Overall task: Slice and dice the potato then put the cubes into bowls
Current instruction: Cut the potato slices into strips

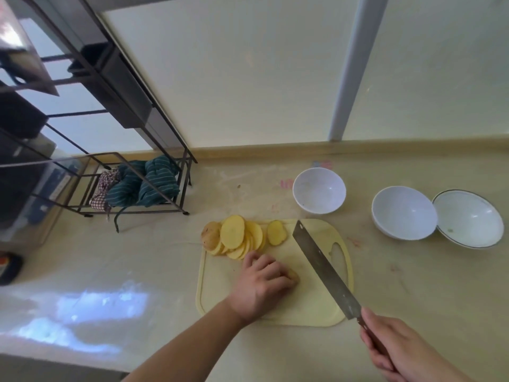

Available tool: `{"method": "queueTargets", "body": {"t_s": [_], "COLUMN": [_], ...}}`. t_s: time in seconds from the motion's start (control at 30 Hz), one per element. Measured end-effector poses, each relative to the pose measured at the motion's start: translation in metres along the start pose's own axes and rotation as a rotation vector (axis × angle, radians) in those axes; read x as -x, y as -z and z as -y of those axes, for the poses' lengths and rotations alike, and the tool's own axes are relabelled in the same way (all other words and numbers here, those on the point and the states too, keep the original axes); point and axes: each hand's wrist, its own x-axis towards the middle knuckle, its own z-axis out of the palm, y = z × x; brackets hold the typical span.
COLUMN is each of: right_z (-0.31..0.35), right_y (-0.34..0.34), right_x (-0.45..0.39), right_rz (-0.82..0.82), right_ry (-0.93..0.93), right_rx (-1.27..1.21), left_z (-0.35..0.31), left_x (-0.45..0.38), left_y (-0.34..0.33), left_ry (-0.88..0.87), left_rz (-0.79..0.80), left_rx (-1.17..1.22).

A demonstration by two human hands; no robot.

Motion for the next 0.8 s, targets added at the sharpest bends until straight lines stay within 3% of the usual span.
{"method": "queueTargets", "body": {"t_s": [0.17, 0.37, 0.47, 0.67, 0.8], "right_z": [-0.002, -0.007, -0.011, -0.008, -0.002], "right_y": [0.001, 0.002, 0.004, 0.013, 0.019], "right_x": [0.003, -0.002, -0.004, -0.006, -0.011], "right_rz": [0.026, -0.002, -0.019, 0.047, 0.062], "right_ry": [0.002, 0.034, 0.071, 0.073, 0.093], "right_rx": [0.103, 0.224, 0.324, 0.386, 0.394], "left_z": [-0.009, -0.045, -0.056, -0.064, -0.055], "left_x": [0.014, 0.014, 0.009, 0.011, 0.013], "left_y": [0.014, -0.002, -0.012, -0.022, -0.025], "left_ry": [0.007, 0.483, 0.592, 0.615, 0.463], "left_rz": [0.098, -0.064, -0.128, -0.208, -0.215], "left_rx": [0.002, -0.01, -0.022, -0.015, 0.022]}}
